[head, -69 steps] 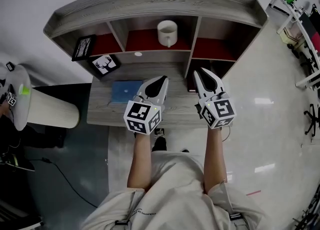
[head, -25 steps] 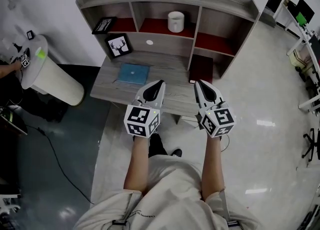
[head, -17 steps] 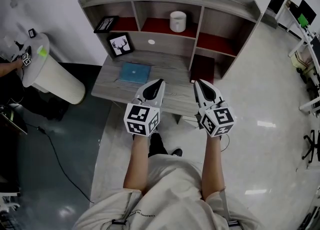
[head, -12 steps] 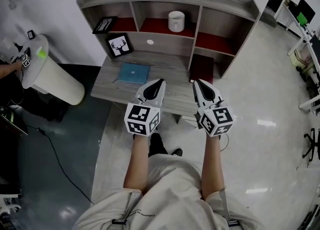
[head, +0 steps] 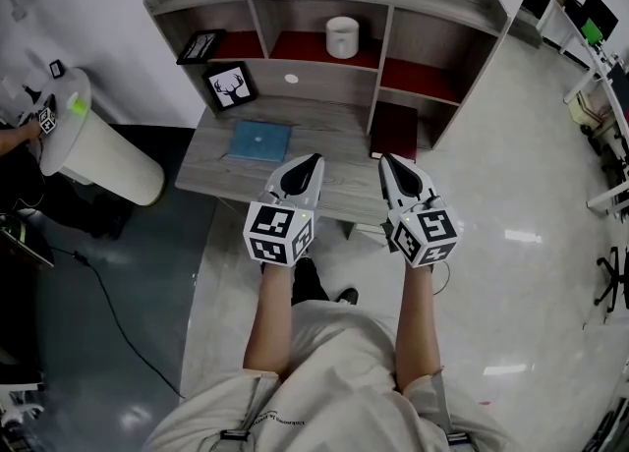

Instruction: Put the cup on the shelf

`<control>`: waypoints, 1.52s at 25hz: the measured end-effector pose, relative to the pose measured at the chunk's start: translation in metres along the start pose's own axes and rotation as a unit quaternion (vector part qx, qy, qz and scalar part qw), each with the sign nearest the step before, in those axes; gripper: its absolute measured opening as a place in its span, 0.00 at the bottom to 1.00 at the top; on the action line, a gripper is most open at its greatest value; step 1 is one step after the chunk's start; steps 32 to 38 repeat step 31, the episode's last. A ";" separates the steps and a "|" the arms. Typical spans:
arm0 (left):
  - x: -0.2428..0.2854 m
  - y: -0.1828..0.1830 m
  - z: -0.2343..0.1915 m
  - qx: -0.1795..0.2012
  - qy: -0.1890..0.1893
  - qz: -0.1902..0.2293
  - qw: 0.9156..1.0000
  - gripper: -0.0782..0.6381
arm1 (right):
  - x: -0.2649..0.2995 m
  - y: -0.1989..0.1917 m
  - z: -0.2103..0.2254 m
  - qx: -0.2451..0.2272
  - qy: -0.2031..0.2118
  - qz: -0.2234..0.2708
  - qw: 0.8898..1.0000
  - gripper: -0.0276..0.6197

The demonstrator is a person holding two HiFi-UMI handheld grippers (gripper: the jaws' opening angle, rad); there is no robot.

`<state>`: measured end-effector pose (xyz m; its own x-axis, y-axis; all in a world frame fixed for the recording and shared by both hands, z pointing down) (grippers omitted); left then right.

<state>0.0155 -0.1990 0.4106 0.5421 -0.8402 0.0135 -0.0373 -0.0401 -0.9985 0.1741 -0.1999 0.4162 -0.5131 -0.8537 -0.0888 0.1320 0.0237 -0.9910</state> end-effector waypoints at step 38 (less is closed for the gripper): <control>0.008 -0.012 -0.008 -0.004 0.015 -0.014 1.000 0.12 | 0.016 -0.004 0.001 -0.003 0.022 -0.005 1.000 0.07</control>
Point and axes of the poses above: the fingertips, and each gripper's own axes: x forward along the fingers, z to its right, y out of its top, the point moved 4 cm from there along -x, backward along the fingers, and after that the axes turned 6 degrees about z, right-handed, at the moved point
